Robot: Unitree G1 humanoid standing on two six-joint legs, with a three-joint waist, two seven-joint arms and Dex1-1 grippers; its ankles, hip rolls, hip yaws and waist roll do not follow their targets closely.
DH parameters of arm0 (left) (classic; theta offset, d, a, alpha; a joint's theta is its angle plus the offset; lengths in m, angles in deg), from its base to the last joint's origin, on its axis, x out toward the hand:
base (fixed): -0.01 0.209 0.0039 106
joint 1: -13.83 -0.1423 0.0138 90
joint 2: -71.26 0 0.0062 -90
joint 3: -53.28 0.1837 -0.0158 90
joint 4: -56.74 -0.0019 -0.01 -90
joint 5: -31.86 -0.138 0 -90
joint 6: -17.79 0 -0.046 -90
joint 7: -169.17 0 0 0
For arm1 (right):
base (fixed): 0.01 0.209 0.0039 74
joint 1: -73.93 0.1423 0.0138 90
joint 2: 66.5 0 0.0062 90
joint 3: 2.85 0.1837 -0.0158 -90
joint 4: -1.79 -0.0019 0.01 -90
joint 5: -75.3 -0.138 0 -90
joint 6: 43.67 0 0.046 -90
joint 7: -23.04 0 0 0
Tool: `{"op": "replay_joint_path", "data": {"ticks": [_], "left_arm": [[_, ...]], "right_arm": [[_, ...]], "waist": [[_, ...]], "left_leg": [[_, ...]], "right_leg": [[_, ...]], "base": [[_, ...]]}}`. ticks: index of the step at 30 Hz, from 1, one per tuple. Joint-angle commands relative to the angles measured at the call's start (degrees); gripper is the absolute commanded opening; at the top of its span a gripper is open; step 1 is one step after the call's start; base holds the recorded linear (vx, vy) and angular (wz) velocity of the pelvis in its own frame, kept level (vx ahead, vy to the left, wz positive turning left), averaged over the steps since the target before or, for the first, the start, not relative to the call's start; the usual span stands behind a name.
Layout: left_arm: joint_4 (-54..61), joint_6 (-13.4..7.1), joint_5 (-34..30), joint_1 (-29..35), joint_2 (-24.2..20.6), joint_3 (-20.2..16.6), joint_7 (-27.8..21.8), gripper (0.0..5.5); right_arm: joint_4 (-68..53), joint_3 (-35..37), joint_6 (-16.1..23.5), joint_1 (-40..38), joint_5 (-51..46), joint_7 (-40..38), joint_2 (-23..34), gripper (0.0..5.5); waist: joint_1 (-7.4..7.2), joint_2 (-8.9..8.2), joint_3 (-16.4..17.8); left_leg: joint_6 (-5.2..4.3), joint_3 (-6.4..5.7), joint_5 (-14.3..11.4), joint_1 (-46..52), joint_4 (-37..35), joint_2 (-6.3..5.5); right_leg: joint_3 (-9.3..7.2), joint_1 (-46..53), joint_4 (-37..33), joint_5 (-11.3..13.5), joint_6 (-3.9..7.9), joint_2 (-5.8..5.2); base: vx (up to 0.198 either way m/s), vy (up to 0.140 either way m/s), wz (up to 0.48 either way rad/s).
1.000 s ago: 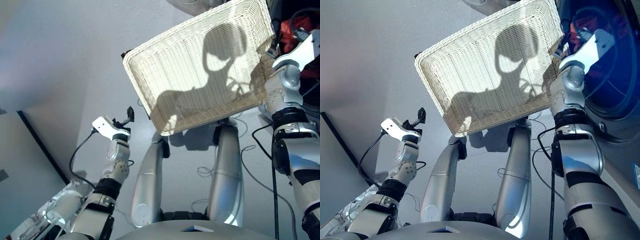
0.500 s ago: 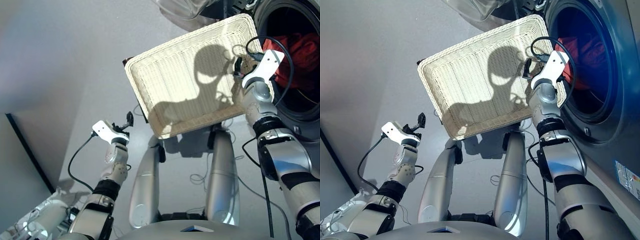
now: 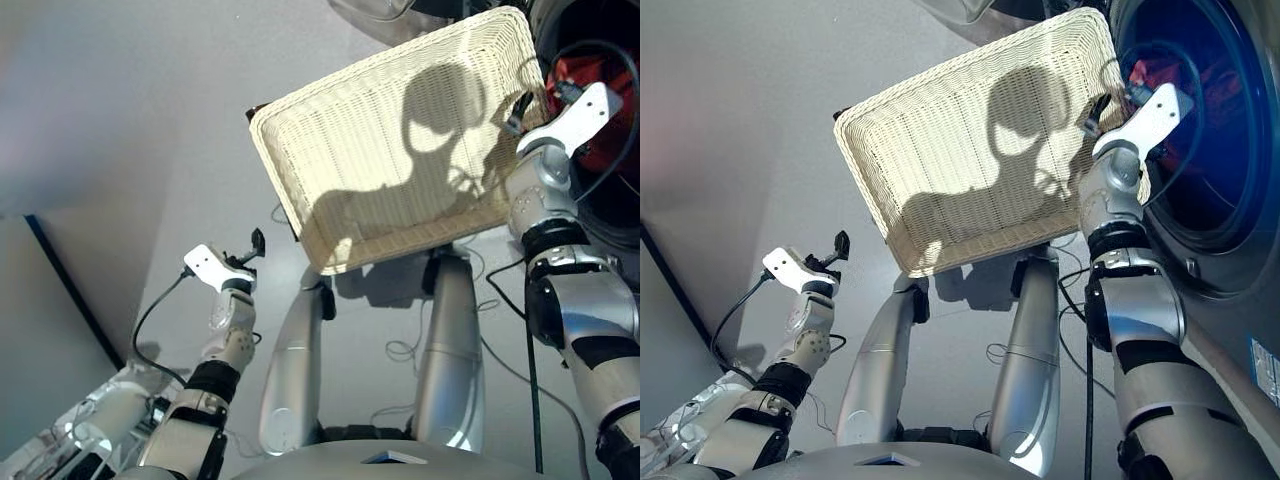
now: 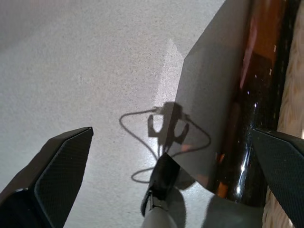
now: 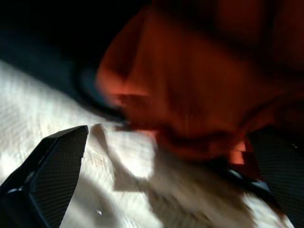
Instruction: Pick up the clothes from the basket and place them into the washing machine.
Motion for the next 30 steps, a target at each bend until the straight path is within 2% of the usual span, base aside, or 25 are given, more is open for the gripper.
{"op": "replay_joint_path", "data": {"ticks": [1, 3, 5, 6, 7, 8, 10, 14, 19, 23, 30], "left_arm": [[1.77, -2.53, -0.91, -2.66, -2.4, -0.9, 0.24, 5.5], [2.21, -2.58, -1.06, -3.11, -2.39, -0.79, 0.3, 5.5], [2.61, -2.82, -1.9, -3.68, -2.17, -1.25, 0.63, 5.5], [2.92, -3.12, -2.28, -3.84, -1.86, -1.3, 0.83, 5.5], [2.9, -3.51, -3.01, -3.7, -1.52, -1.67, 1.45, 5.5], [2.92, -4.05, -4.07, -3.49, -1.15, -2.25, 1.92, 5.5], [2.78, -5.16, -4.8, -2.8, -1.07, -2.26, 2.45, 5.5], [2.95, -5.41, -2.56, -1.6, -1.37, -2.57, 1.65, 5.5], [1.97, -4.33, -1.0, -1.75, -1.73, -2.37, -0.23, 5.5], [0.01, -4.09, -1.22, -1.93, -1.7, -3.38, -1.16, 5.5], [-7.83, -3.62, -4.04, -0.53, -0.75, -5.4, -1.09, 5.5]], "right_arm": [[-0.59, -0.58, 6.05, 7.52, -4.56, -2.82, 7.94, 5.5], [-2.44, -1.82, 6.86, 9.69, -2.51, -5.37, 11.47, 5.5], [-7.91, -4.23, 7.89, 11.15, 5.62, -10.92, 16.44, 5.5], [-11.94, -4.17, 8.55, 10.19, 10.86, -15.44, 17.42, 5.5], [-17.09, -4.31, 8.23, 8.89, 20.17, -21.56, 18.47, 5.5], [-21.61, -3.91, 8.29, 6.87, 26.97, -24.51, 20.27, 5.5], [-20.9, -2.61, 7.62, 4.84, 29.84, -27.13, 20.97, 5.5], [-13.31, -7.48, 5.35, 4.25, 22.49, -15.11, 18.18, 5.5], [-7.45, -10.16, 3.91, -1.75, 17.53, -3.77, 9.08, 5.5], [-8.49, -11.05, 3.23, -7.49, 18.58, 0.45, 2.27, 5.5], [-8.31, -9.02, 2.78, -16.69, 18.95, 2.68, -6.25, 5.5]], "waist": [[-0.84, 2.34, 0.96], [-0.83, 2.59, 0.9], [-0.9, 2.77, 0.79], [-1.1, 2.9, 0.79], [-1.24, 2.92, 0.65], [-1.49, 2.8, 0.58], [-1.6, 2.45, 0.26], [-1.8, 0.73, -0.11], [-1.96, -0.6, -0.45], [-2.07, -1.88, -0.45], [-1.77, -4.35, -1.28]], "left_leg": [[-0.42, -2.49, -10.02, 0.82, 13.76, 1.99], [-0.44, -2.39, -10.06, 0.38, 14.06, 2.03], [-0.48, -2.31, -9.86, 0.24, 13.99, 2.12], [-0.55, -2.27, -9.83, 0.24, 14.05, 2.15], [-0.56, -2.28, -9.77, 0.42, 13.87, 2.12], [-0.55, -2.32, -9.75, 0.54, 13.83, 2.03], [-0.57, -2.5, -9.85, 0.77, 13.85, 1.95], [-0.64, -2.45, -9.94, 1.33, 14.12, 2.28], [-0.56, -3.01, -10.13, 1.6, 15.11, 2.51], [-0.5, -3.46, -10.06, 2.15, 15.44, 2.52], [-0.6, -4.1, -9.65, 6.59, 13.18, 2.53]], "right_leg": [[1.13, 0.42, -0.76, 7.07, 5.31, -0.5], [1.45, -0.25, -0.34, 7.13, 5.36, -0.34], [1.71, -0.55, -0.24, 7.28, 5.46, -0.21], [1.73, -0.33, -0.5, 7.33, 5.54, -0.31], [1.75, -0.15, -0.57, 7.27, 5.61, -0.3], [1.61, 0.0, -0.52, 7.24, 5.72, -0.3], [1.4, 0.69, -0.86, 7.19, 5.77, -0.23], [0.75, 2.18, -2.19, 7.93, 5.58, 0.02], [-0.32, 4.26, -3.63, 8.74, 5.42, 0.29], [-1.09, 6.17, -4.68, 9.07, 5.29, 0.26], [-3.16, 12.01, -7.78, 9.53, 5.59, -0.71]], "base": [[0.0, 0.0, 0.0], [0.0, 0.0, 0.0], [0.0, 0.0, 0.0], [0.0, 0.0, 0.0], [0.0, 0.0, 0.0], [0.0, 0.0, 0.0], [0.0, 0.0, 0.0], [0.0, 0.0, 0.0], [-0.021, 0.001, -0.022], [-0.026, 0.007, 0.015], [0.0, 0.0, 0.0]]}}
